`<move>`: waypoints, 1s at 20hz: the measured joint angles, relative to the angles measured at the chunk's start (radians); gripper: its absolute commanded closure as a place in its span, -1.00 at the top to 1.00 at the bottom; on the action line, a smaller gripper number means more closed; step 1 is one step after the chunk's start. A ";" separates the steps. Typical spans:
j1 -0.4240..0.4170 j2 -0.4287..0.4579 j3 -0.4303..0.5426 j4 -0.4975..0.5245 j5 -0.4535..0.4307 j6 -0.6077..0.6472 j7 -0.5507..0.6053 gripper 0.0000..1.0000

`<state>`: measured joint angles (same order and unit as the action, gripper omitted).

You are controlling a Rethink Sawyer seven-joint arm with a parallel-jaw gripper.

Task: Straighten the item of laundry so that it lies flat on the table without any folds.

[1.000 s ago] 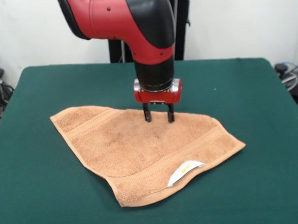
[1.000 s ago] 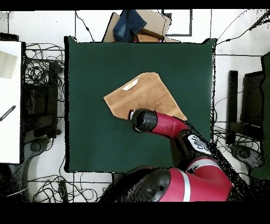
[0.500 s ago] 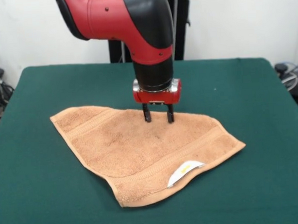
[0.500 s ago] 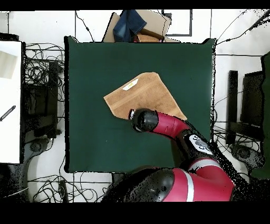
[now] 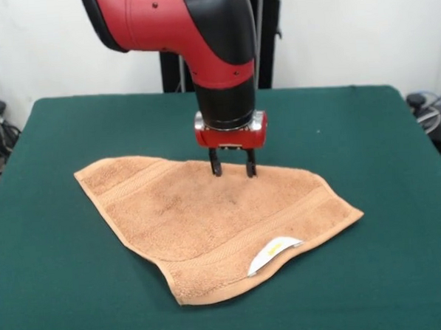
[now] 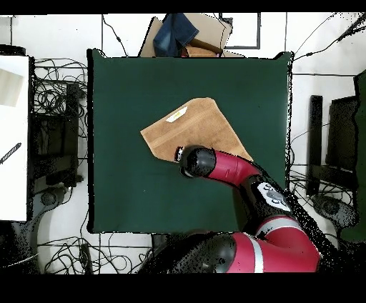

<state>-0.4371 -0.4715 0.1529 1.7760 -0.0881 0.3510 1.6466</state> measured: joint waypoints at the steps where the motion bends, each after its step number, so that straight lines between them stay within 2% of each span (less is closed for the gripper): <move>1: 0.000 -0.006 0.000 0.000 0.000 0.010 0.000 1.00; 10: 0.001 -0.043 0.000 0.000 0.006 0.090 0.000 1.00; 20: 0.021 -0.044 -0.001 -0.014 0.075 0.177 0.000 1.00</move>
<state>-0.4157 -0.5150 0.1516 1.7621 -0.0129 0.5279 1.6466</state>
